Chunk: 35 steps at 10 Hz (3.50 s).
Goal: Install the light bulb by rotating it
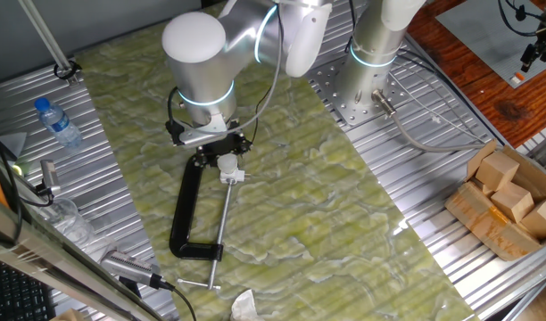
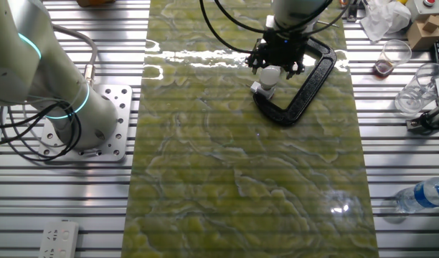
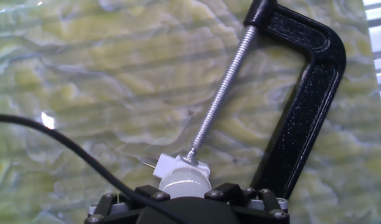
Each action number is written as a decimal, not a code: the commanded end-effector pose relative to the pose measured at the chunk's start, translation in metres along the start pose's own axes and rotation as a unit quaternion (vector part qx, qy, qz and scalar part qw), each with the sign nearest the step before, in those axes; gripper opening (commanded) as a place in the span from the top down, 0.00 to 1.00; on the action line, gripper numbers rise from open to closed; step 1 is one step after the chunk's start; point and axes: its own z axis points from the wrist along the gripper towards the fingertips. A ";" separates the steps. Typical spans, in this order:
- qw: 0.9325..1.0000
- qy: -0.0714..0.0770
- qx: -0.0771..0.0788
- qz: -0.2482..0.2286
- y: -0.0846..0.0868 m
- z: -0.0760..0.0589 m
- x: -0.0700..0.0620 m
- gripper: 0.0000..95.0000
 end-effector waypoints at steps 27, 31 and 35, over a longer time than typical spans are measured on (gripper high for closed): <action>0.932 0.005 -0.002 0.364 0.001 0.003 0.000 1.00; 0.885 0.004 -0.003 0.466 0.001 0.004 0.000 1.00; 0.835 -0.002 -0.006 0.550 0.001 0.004 0.000 1.00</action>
